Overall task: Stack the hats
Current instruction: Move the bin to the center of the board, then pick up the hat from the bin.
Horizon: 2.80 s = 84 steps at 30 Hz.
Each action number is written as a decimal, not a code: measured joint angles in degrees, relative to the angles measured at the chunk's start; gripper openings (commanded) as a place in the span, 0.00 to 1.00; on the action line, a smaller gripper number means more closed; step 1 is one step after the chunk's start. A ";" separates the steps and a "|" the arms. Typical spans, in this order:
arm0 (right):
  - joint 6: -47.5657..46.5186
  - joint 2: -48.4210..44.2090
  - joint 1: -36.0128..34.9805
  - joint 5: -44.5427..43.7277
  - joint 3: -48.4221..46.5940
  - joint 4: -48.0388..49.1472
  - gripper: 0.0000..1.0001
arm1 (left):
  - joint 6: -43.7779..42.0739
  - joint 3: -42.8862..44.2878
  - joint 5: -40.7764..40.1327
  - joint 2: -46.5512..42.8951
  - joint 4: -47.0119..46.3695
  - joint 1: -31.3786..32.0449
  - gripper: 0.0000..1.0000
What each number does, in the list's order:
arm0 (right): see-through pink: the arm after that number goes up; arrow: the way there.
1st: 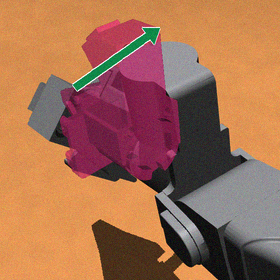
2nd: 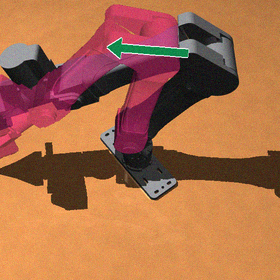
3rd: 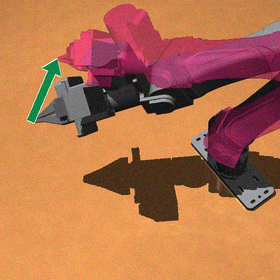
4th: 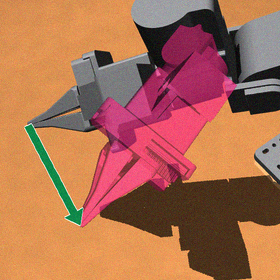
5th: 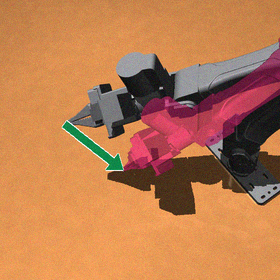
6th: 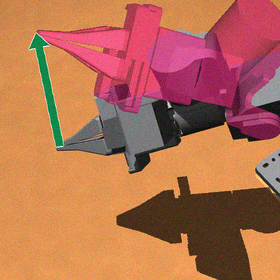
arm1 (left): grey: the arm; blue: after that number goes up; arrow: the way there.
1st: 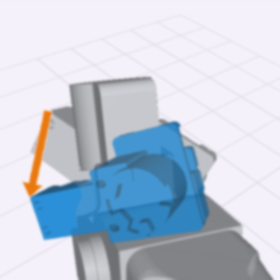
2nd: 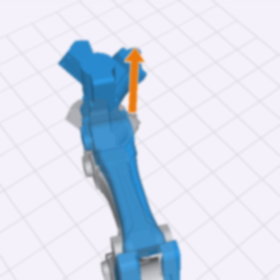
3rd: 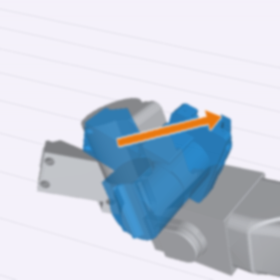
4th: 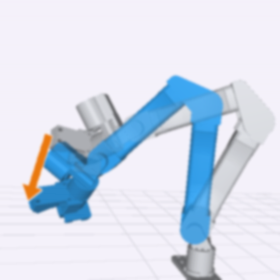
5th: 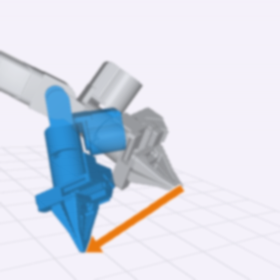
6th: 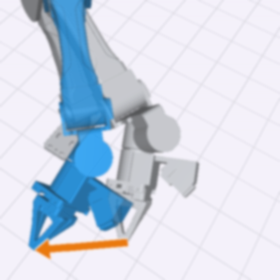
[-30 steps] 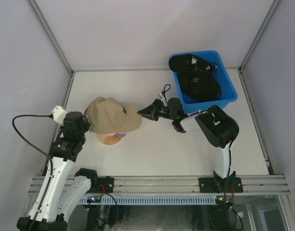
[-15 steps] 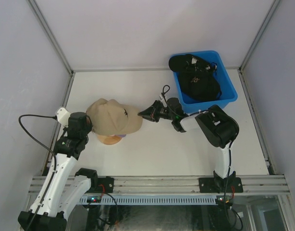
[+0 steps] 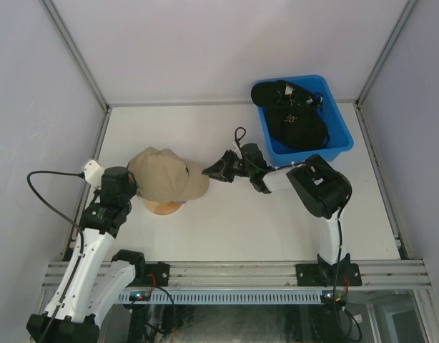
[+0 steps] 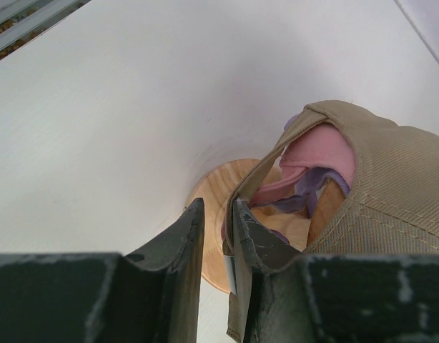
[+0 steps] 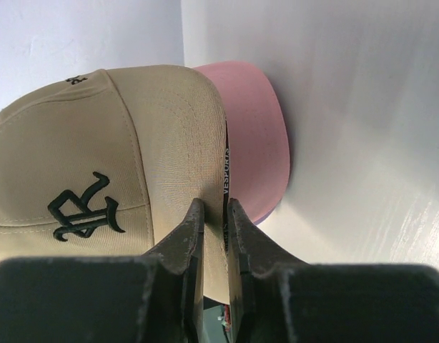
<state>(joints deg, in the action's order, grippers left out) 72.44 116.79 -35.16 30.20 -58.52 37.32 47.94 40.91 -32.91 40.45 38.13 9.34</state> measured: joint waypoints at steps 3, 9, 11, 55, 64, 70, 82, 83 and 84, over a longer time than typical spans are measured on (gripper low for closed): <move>-0.87 0.24 -0.70 -0.66 -0.17 -1.31 0.00 | 0.04 0.00 0.00 0.00 0.04 0.00 0.26; -2.34 0.46 -1.77 -2.01 -0.63 -3.19 0.00 | 0.02 0.00 -0.02 0.00 0.04 0.00 0.26; -2.95 0.57 -1.99 -2.34 -1.18 -4.17 0.00 | 0.02 0.00 -0.02 0.02 0.04 0.00 0.26; -22.47 -10.47 -2.69 -16.83 -6.14 -36.20 0.27 | 0.00 1.07 -1.95 -7.72 9.22 0.00 0.68; -26.64 -13.60 -4.39 -20.31 -8.94 -40.72 0.27 | 0.11 4.13 -1.86 -7.13 9.33 0.00 0.70; -28.63 -13.94 -4.26 -21.99 -9.88 -43.58 0.28 | 0.72 5.88 -1.64 -7.28 9.81 0.00 0.71; -39.15 -16.11 2.71 -29.68 -34.91 -56.98 0.29 | 4.00 13.60 -1.86 -8.09 12.74 -0.11 0.70; -39.80 -16.37 4.09 -30.58 -36.50 -57.64 0.30 | 3.98 14.12 -1.84 -8.02 12.70 -0.11 0.70; -40.54 -16.52 5.64 -31.63 -38.16 -58.25 0.30 | 3.98 14.71 -1.79 -7.87 12.70 -0.11 0.70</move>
<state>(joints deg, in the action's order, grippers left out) 31.90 100.27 -29.52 -1.43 -96.68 -20.93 51.92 55.61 -34.70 32.58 50.83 9.23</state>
